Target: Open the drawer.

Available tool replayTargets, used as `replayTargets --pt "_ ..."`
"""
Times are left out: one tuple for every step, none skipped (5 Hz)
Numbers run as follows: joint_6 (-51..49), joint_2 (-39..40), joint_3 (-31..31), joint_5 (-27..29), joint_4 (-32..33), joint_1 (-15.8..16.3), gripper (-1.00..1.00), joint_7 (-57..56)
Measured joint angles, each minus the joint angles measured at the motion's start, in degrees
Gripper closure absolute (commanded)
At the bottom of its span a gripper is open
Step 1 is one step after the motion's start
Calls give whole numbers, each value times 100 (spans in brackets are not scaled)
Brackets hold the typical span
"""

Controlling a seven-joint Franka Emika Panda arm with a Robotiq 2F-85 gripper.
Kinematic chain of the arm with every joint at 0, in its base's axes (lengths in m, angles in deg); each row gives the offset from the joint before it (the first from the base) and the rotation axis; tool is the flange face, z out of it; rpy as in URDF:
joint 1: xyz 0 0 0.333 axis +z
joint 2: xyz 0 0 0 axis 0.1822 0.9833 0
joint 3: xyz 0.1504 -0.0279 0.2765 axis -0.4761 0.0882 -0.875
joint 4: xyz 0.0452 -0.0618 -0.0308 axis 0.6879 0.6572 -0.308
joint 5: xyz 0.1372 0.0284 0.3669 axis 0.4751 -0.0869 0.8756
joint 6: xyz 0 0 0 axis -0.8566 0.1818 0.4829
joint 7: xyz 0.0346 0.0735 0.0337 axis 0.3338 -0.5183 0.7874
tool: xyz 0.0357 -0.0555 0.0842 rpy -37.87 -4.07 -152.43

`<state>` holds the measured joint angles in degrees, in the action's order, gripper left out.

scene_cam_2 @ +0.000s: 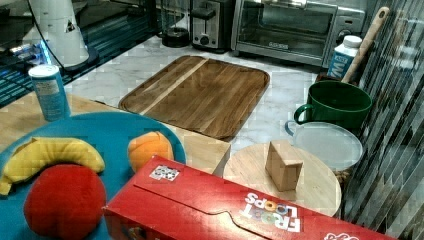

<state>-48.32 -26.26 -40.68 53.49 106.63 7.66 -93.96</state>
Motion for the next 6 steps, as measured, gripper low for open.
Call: replayTargets --pt "10 22 -6 1 11 -4 -100 0" --pt "11 71 -5 -4 56 -3 -100 -2" --pt "25 116 -29 -5 101 -38 -100 -12" --pt "28 142 -25 -143 106 -56 -100 -215" --pt "201 134 -23 -468 173 -59 -100 -809" --pt "760 70 -23 -507 448 -125 -100 -1493"
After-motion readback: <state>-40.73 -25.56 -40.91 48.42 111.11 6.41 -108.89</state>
